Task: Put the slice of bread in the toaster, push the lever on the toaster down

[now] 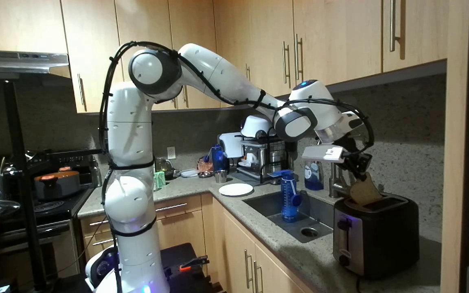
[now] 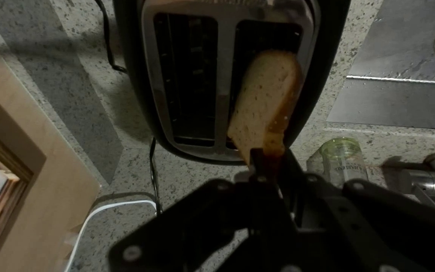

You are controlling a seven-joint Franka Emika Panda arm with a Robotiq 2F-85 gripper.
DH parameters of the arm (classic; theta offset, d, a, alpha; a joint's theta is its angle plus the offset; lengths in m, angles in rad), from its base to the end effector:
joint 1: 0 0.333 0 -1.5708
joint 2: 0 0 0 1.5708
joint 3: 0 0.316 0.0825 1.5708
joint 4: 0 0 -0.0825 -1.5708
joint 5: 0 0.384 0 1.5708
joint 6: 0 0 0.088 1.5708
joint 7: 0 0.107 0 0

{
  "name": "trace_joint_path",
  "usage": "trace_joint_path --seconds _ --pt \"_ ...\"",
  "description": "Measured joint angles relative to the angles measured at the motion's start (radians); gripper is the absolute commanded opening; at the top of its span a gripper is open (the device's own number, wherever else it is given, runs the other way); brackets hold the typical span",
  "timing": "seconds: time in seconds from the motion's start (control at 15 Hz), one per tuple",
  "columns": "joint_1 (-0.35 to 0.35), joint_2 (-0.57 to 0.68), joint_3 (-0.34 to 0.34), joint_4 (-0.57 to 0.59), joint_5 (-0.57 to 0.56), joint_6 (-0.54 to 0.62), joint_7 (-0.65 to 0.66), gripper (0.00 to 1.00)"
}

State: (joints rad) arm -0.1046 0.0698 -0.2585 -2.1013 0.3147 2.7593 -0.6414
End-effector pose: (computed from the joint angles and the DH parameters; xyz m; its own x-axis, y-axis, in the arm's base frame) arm 0.5562 -0.2225 0.4533 0.8243 0.0605 0.5629 -0.0106 -0.9924 0.1223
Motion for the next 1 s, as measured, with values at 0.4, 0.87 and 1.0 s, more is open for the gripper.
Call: trace_joint_path --seconds 0.4,0.87,1.0 --pt "-0.004 0.006 -0.001 -0.012 -0.014 0.037 0.0 0.03" --pt "-0.002 0.018 0.001 -0.013 -0.015 0.064 0.002 0.03" --pt "0.0 0.02 0.001 -0.013 -0.016 0.073 0.017 0.03"
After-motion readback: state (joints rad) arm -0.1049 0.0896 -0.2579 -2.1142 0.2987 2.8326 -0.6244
